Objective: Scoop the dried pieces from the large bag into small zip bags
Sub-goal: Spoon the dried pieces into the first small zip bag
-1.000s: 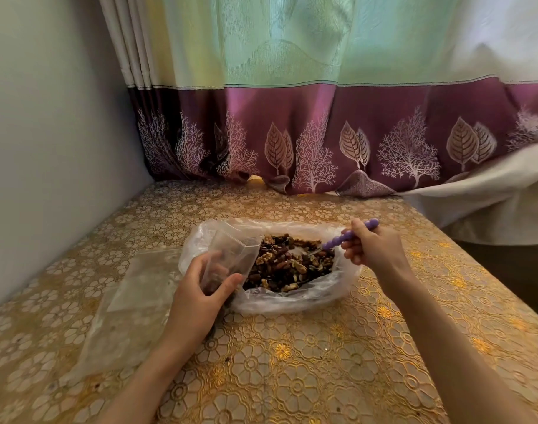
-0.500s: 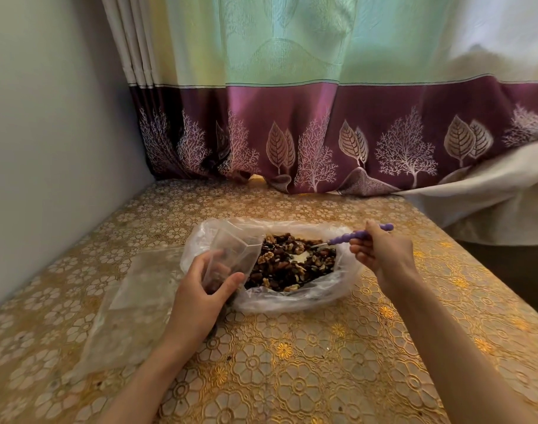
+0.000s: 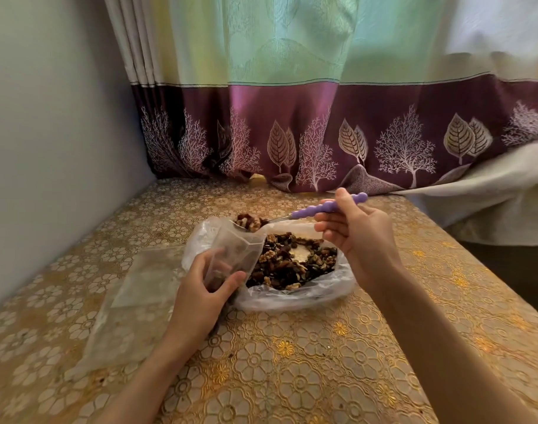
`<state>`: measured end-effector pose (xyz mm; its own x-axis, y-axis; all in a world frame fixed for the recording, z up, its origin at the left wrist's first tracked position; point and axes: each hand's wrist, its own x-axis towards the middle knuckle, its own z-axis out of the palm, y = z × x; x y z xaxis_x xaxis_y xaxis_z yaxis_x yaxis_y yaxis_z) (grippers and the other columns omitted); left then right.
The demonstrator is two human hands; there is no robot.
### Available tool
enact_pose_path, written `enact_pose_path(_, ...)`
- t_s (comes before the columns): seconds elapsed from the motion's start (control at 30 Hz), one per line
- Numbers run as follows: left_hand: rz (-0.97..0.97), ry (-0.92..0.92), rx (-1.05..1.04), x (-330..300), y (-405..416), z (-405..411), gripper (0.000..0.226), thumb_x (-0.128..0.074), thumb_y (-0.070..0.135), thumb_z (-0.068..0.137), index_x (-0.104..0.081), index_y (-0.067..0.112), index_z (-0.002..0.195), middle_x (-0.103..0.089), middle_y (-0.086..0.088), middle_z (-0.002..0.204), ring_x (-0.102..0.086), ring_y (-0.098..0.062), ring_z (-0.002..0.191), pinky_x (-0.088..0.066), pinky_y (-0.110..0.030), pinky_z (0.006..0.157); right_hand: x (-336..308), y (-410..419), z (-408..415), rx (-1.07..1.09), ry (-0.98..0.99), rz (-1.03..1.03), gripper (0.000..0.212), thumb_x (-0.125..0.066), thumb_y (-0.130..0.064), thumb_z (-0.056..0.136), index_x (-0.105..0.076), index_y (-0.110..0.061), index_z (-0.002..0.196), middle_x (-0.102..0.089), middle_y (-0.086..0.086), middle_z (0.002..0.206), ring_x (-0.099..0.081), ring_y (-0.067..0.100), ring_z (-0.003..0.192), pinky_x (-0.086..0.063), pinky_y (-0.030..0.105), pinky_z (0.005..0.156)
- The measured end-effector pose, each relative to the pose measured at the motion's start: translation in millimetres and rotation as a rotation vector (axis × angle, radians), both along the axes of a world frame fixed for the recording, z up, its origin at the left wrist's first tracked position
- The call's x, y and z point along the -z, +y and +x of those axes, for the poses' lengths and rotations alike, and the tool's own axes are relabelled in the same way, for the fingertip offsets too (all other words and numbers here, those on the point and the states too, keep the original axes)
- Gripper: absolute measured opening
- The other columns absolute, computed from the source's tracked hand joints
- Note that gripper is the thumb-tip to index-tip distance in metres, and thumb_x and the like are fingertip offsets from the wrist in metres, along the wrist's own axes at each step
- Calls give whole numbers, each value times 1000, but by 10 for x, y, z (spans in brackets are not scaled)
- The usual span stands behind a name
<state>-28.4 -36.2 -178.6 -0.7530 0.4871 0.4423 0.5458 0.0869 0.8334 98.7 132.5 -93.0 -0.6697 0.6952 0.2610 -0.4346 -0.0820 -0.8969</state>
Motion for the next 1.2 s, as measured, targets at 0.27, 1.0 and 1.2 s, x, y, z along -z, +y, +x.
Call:
enact_pose_path(0.27, 37, -49, 0, 1, 0, 6, 38, -67, 38, 68, -53, 33, 102, -64, 13, 98, -57, 15, 87, -42, -1, 67, -26, -212, -36, -46, 16, 322, 29, -44, -4, 95, -65, -2, 76, -73, 10, 72, -60, 17, 56, -50, 20, 48)
enact_pose_path(1.0, -2, 26, -17, 14, 7, -28, 50, -62, 49, 63, -49, 35, 109, -64, 7, 98, -53, 18, 86, -35, 5, 66, 92, 509, 121, 634, -377, 636, 26, -47, -13, 87, -67, -6, 73, -61, -19, 48, -54, -3, 50, -43, 28, 64)
enact_pose_path(1.2, -1, 22, -16, 3, 7, -19, 44, -63, 49, 63, -48, 40, 104, -64, 9, 96, -53, 20, 85, -34, 6, 65, 54, 477, 134, 636, -390, 792, 24, -47, -10, 87, -61, -4, 69, -67, -5, 62, -50, 1, 45, -40, 24, 57)
